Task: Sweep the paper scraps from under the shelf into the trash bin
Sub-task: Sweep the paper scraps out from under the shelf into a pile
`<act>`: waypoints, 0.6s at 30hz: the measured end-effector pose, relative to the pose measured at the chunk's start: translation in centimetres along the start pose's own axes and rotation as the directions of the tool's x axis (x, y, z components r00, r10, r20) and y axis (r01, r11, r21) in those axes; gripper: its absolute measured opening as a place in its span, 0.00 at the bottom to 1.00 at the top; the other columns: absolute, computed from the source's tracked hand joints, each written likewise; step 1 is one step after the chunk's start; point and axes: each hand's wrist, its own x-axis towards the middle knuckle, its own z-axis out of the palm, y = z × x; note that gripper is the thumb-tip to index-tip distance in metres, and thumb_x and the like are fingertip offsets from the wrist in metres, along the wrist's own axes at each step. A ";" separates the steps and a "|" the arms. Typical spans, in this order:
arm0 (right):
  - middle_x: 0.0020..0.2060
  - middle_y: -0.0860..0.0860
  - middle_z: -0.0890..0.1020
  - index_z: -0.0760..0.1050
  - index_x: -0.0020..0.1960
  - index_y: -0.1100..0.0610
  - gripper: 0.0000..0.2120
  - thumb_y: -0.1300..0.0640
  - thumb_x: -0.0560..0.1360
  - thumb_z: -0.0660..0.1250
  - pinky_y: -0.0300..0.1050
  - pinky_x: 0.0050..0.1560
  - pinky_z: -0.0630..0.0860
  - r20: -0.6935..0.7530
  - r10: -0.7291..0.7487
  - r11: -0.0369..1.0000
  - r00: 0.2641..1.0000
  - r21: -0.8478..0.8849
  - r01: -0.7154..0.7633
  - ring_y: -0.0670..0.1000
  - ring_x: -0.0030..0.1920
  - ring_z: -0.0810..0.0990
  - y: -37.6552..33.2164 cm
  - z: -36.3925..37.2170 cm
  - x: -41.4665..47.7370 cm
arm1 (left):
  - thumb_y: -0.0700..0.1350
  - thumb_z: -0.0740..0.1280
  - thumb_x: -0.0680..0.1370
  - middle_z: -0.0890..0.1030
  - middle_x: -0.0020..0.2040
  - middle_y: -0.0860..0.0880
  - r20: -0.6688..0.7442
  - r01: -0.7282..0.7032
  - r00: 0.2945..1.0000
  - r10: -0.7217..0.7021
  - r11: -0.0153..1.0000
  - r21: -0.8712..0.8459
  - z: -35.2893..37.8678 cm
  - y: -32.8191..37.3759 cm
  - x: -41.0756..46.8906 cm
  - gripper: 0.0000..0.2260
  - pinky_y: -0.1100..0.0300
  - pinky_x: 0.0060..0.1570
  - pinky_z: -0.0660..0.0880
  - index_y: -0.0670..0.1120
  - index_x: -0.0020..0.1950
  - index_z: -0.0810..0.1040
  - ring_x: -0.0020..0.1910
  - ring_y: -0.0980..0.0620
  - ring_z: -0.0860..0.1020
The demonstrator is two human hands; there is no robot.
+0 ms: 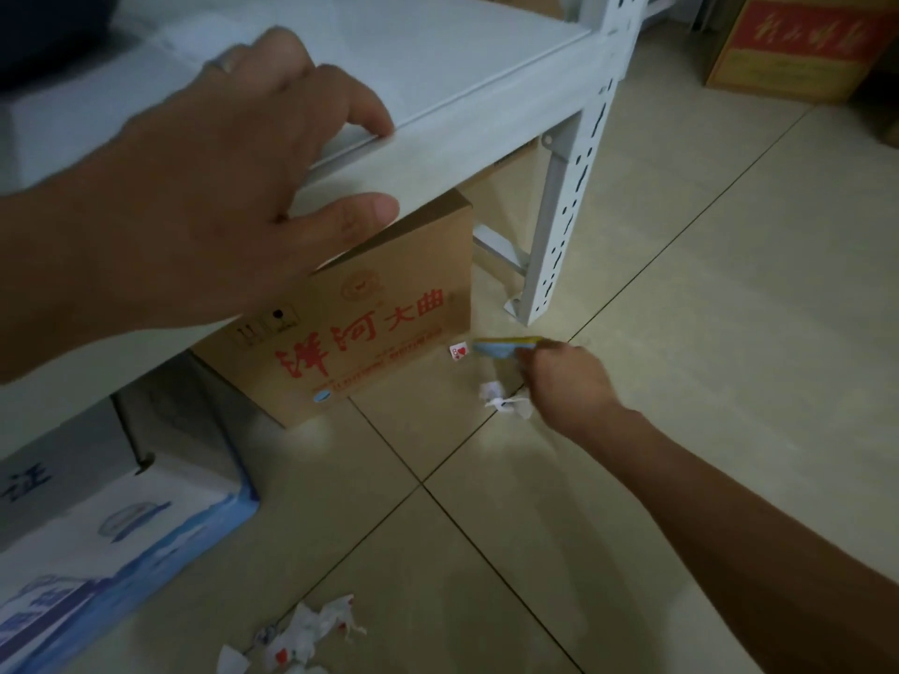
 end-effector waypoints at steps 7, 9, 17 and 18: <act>0.37 0.52 0.77 0.77 0.46 0.53 0.06 0.54 0.76 0.63 0.47 0.32 0.70 0.005 -0.239 0.970 0.971 0.048 0.238 0.58 0.35 0.79 -1.5 -1.2 -4.0 | 0.57 0.63 0.75 0.66 0.52 0.49 -0.070 0.000 0.998 -0.002 1.000 -0.029 -1.0 0.4 -1.4 0.22 0.50 0.47 0.69 0.48 0.64 0.72 0.50 0.46 0.69; 0.35 0.52 0.75 0.77 0.47 0.54 0.05 0.55 0.76 0.64 0.46 0.31 0.68 -0.100 -0.173 0.985 0.980 -0.018 0.172 0.59 0.33 0.78 -0.8 -1.4 -3.7 | 0.58 0.61 0.75 0.66 0.53 0.49 -0.076 0.006 0.997 -0.009 0.999 -0.036 -1.4 0.4 -1.9 0.23 0.51 0.47 0.68 0.48 0.66 0.71 0.50 0.49 0.66; 0.44 0.53 0.76 0.76 0.56 0.53 0.15 0.65 0.71 0.67 0.47 0.36 0.73 0.145 -0.336 0.930 0.931 -0.104 0.352 0.58 0.41 0.81 -6.0 0.4 -2.2 | 0.61 0.58 0.77 0.68 0.62 0.44 -0.025 0.001 1.000 0.001 0.999 0.052 -2.0 0.7 -2.7 0.24 0.51 0.51 0.68 0.52 0.70 0.66 0.60 0.44 0.70; 0.42 0.52 0.75 0.75 0.55 0.51 0.13 0.64 0.74 0.64 0.49 0.39 0.75 0.149 -0.410 0.904 0.900 -0.063 0.422 0.57 0.41 0.81 -6.6 0.1 -3.7 | 0.61 0.58 0.77 0.68 0.62 0.44 -0.027 -0.014 1.000 0.015 0.998 0.063 -2.1 0.8 -2.7 0.24 0.50 0.52 0.69 0.52 0.70 0.66 0.60 0.43 0.69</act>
